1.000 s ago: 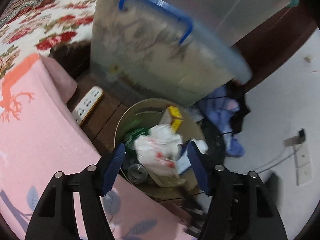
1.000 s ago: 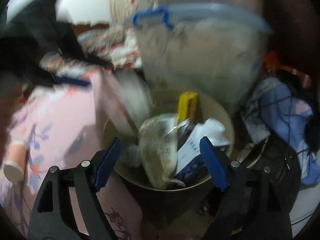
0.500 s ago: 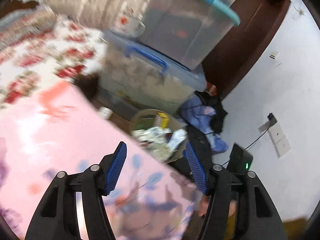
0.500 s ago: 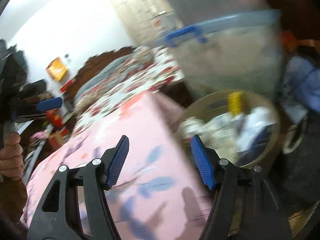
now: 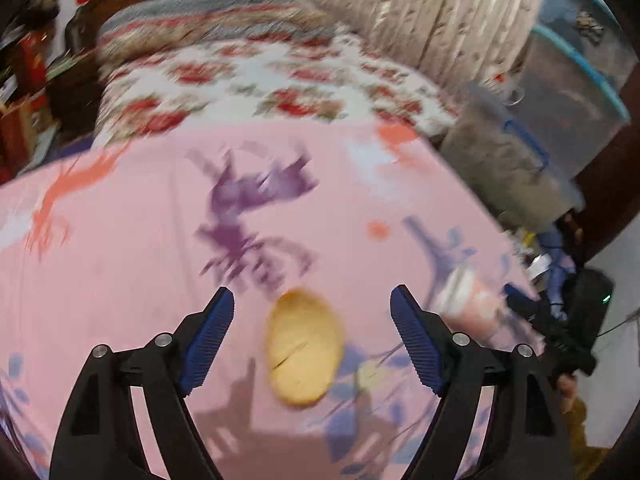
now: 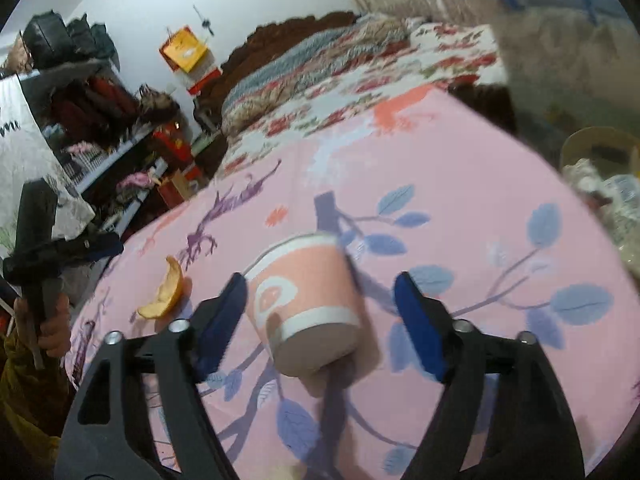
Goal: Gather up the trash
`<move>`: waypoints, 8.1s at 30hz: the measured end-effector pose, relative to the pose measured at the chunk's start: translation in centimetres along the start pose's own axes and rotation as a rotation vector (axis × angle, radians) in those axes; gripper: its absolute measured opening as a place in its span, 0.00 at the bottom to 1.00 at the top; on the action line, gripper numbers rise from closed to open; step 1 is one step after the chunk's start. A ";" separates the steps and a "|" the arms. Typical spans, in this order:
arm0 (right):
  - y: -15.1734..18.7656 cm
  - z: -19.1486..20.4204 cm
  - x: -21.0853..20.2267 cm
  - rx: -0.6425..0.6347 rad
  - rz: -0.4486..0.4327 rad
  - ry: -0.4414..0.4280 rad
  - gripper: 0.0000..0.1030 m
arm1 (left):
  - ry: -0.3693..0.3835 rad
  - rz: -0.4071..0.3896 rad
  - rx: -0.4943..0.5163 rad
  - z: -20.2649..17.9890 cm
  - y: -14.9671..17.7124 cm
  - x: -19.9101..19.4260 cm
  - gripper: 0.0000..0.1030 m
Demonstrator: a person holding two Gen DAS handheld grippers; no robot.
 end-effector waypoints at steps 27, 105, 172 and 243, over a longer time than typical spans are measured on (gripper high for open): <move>0.1 1.0 0.3 -0.067 -0.025 0.125 0.61 | 0.190 0.109 0.031 -5.7 -0.8 5.7 0.03; 4.5 5.8 -4.0 0.174 -0.108 0.148 0.62 | 0.052 -0.162 0.234 -7.6 2.1 -1.0 0.03; 2.6 -8.3 -12.3 0.344 -0.370 0.344 0.75 | 0.310 0.035 0.373 -21.3 -0.7 9.0 0.52; 9.7 0.3 -18.2 0.522 -0.463 0.611 0.97 | 0.067 -0.248 0.413 -16.8 4.8 -3.6 0.92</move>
Point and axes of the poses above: each gripper's, at about its wrist camera, not at the fingertips, and x roughly the way its jaws point, z to its left, y to its underside, the point moved 2 cm from there along x, roughly the way its jaws point, and after that the axes turned 1 degree about -y, right-handed, at the moved point
